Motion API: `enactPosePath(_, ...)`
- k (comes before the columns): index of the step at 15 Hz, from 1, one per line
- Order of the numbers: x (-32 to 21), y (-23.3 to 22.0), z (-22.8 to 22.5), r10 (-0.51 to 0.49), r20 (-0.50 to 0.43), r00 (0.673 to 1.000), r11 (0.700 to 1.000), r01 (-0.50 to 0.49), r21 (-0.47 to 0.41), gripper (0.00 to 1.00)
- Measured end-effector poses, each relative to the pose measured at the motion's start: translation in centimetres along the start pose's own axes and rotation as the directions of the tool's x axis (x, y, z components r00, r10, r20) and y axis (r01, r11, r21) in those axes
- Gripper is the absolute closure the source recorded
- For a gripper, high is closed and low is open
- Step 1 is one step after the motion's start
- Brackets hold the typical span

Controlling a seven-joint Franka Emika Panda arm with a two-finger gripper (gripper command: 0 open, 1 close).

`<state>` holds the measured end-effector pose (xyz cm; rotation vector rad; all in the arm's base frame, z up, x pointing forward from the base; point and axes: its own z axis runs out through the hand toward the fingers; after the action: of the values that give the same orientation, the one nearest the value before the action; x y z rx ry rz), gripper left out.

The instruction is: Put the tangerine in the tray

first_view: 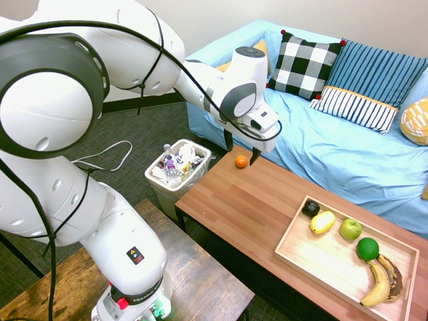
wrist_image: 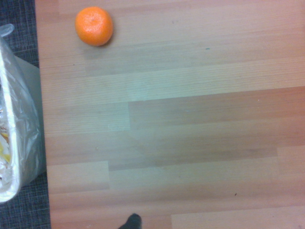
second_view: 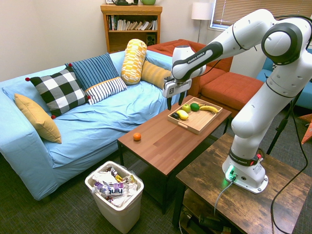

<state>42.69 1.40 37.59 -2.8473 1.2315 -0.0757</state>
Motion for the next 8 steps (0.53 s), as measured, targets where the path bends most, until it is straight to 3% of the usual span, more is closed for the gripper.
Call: enactPosePath(8, -1.2, -3.3, 1.8, 0.008, -0.034, 0.999, 1.0, -0.008, 0.015, 0.0)
